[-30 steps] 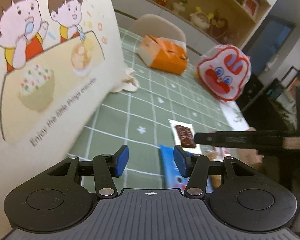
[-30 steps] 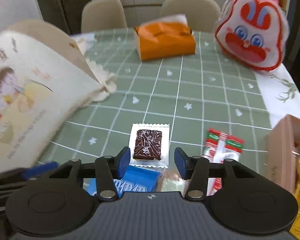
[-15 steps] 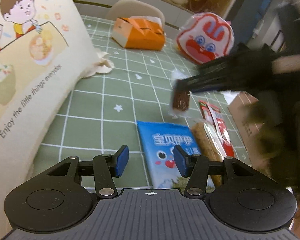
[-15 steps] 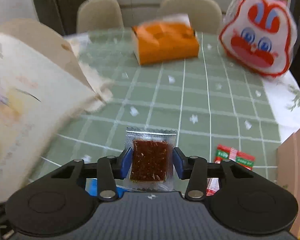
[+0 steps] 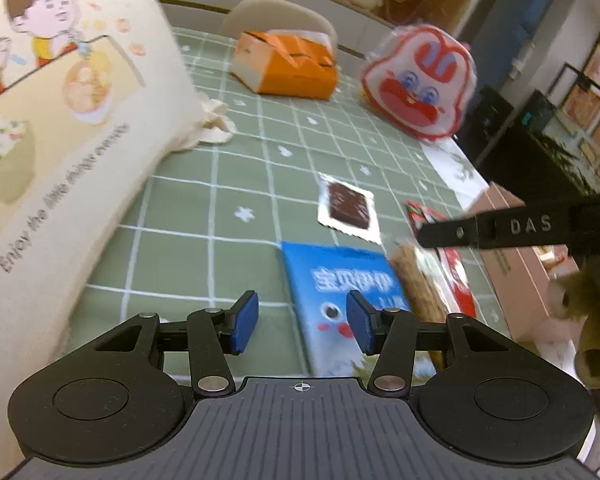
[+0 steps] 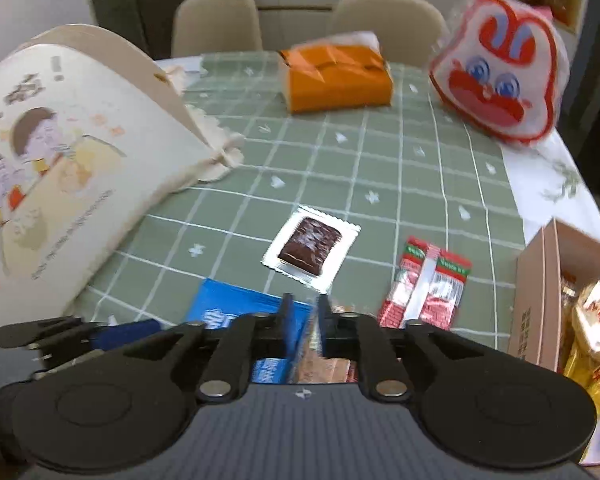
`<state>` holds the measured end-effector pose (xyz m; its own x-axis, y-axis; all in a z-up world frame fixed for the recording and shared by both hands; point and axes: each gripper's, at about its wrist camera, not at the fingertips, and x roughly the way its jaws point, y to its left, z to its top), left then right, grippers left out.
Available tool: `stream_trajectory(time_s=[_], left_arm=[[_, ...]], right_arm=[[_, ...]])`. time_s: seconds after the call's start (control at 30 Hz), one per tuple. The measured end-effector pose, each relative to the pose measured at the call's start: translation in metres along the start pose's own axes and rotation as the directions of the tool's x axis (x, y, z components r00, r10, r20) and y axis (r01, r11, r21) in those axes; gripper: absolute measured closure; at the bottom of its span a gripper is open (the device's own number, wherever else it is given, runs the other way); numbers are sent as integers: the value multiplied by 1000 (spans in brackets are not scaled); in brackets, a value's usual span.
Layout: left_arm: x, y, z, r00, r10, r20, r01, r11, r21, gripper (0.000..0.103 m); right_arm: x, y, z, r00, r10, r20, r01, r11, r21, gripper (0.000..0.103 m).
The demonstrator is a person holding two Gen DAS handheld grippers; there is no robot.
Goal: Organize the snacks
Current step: 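Grasp the chocolate square packet with the left gripper, then grasp the red sausage sticks with the right gripper while the left gripper holds the chocolate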
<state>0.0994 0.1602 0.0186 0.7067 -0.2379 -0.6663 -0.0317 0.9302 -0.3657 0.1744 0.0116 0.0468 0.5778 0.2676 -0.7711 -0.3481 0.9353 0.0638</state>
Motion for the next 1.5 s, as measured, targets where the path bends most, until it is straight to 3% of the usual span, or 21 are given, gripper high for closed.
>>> stream_trajectory(time_s=[0.07,0.23,0.3,0.4,0.53,0.7,0.83,0.93,1.0,1.13,1.27,1.33,1.5], left_arm=[[0,7,3,1000,-12,12,12,999,-38,49],[-2,4,13,993,-86,76,88,996,-19,49],[4,-5,25,993,-104,49,104,995,8,49],[16,-25,45,998,-56,19,55,997,63,49],[58,-54,79,997,39,-63,-29,989,148,49],[106,-78,91,985,112,-128,-81,971,227,49],[129,-90,82,970,183,-159,-127,943,307,48],[130,-102,72,967,227,-115,-161,895,416,48],[129,-102,71,968,225,-108,-156,883,442,49],[127,-92,72,979,179,-101,-131,921,367,49],[121,-96,61,981,190,-47,-155,899,410,51],[118,-99,56,982,185,-26,-157,892,424,59],[97,-88,47,991,129,37,-134,917,377,60]], right_arm=[[5,-13,1,1000,-14,-10,15,998,57,53],[-6,-37,-14,992,-111,60,106,991,82,50],[-15,-46,-22,992,-104,74,98,992,85,50],[-35,-58,-31,992,-73,99,66,996,67,48],[-62,-75,-37,981,-81,179,70,995,65,36],[-79,-102,-55,978,-36,204,15,995,100,35],[-81,-113,-72,975,-64,211,49,996,75,35],[-79,-121,-78,969,-106,221,93,993,67,35],[-77,-127,-79,969,-106,222,90,993,82,35],[-70,-129,-84,975,-69,213,46,993,108,35],[-70,-114,-92,977,-72,202,60,996,66,35],[-72,-106,-92,973,-99,209,91,995,46,35],[-83,-98,-88,967,-113,226,99,993,71,35]])
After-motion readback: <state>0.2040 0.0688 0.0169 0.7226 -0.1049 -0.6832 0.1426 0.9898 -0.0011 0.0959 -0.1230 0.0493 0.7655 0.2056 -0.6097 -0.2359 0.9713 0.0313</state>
